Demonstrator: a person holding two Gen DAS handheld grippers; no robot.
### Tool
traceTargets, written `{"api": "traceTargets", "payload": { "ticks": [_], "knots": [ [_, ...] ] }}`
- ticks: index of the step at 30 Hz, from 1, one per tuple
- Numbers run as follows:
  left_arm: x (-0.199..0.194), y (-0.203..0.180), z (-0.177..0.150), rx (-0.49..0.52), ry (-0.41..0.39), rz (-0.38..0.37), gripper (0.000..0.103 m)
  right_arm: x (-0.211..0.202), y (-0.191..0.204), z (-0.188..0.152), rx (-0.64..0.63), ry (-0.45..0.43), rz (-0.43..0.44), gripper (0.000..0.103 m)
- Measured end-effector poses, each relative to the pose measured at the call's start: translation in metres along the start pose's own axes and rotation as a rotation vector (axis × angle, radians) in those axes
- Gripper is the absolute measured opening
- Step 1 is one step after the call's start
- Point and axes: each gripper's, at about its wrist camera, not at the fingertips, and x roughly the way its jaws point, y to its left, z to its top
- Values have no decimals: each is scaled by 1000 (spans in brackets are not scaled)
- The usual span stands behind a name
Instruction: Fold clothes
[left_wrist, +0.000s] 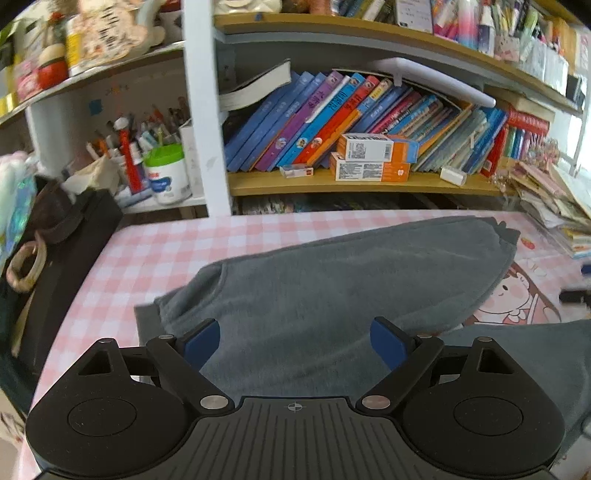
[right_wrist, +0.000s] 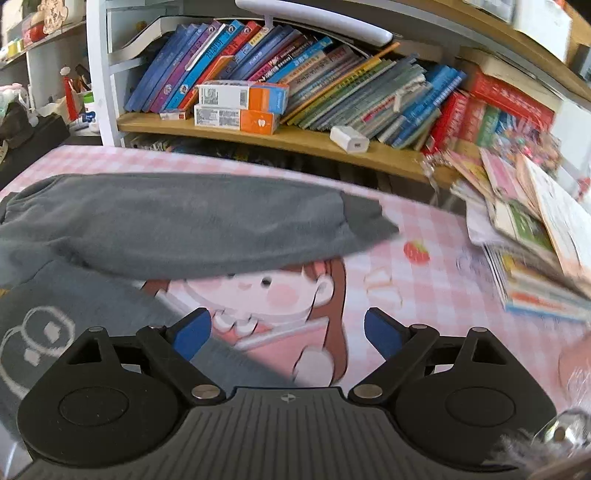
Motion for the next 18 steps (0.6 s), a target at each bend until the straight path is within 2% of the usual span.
{"api": "traceTargets", "payload": {
  "ticks": [8,13,18],
  "knots": [
    [35,3,38,179,-25,37,97,39,-37,56,-143,-28,88,90],
    [57,11,51,197,-2,32,97,67,-60,86,-211,-17,128,90],
    [81,18,58,187,36,28,97,100,-74,101,-232,42,147,90]
  ]
}}
